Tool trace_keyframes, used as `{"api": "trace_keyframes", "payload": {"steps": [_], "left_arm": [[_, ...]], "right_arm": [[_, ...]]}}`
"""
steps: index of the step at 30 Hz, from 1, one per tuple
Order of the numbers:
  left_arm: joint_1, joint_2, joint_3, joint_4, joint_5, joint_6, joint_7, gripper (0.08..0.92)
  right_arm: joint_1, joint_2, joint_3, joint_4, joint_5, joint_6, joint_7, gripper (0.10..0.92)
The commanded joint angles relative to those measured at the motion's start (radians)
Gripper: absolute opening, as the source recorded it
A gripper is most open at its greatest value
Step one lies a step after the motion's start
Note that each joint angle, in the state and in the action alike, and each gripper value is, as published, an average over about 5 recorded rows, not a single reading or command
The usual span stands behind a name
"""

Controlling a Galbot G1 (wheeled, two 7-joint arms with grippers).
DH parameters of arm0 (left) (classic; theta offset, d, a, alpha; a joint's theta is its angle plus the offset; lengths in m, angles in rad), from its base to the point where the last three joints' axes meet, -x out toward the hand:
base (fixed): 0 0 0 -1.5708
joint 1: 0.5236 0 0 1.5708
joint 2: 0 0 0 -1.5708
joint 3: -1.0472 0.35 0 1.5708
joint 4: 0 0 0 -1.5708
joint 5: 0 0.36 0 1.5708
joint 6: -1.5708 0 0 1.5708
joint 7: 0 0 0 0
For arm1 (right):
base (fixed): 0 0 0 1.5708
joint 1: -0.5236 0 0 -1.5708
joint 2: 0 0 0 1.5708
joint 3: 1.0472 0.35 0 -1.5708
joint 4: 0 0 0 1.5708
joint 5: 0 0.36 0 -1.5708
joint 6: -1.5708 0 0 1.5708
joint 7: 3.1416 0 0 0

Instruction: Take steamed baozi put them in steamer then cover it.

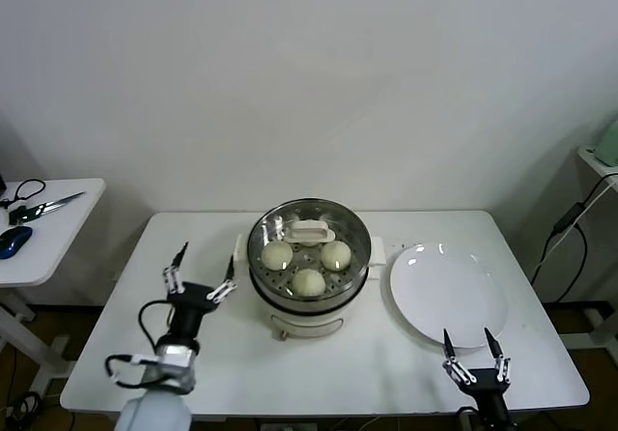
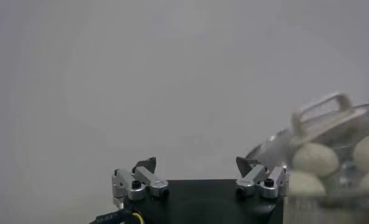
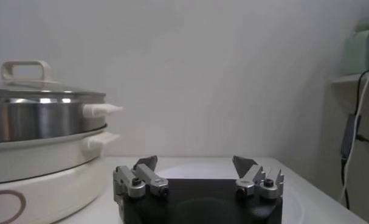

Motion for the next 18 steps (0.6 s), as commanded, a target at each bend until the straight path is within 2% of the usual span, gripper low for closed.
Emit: {"api": "trace_keyframes", "payload": {"steps": [1, 5, 11, 18], "left_arm": [[0.091, 0.045, -0.230, 0.009, -0.362, -0.123, -0.009, 0.823], [0.143, 0.067, -0.239, 0.111, -0.423, -0.210, -0.009, 0.823], [0.173, 0.033, -0.199, 0.232, -0.410, -0.316, -0.014, 0.823], [0.167, 0.014, -0.148, 0.270, -0.395, -0.354, -0.014, 0.823]], "right_arm": [[0.021, -0.013, -0.008, -0.026, 0.005, 0.017, -0.027, 0.823], [0.025, -0.015, -0.012, -0.031, 0.004, 0.015, -0.028, 0.823], [0.030, -0.013, -0.020, -0.037, 0.001, 0.017, -0.028, 0.823], [0.029, -0.008, -0.024, -0.036, -0.001, 0.018, -0.027, 0.823]]}}
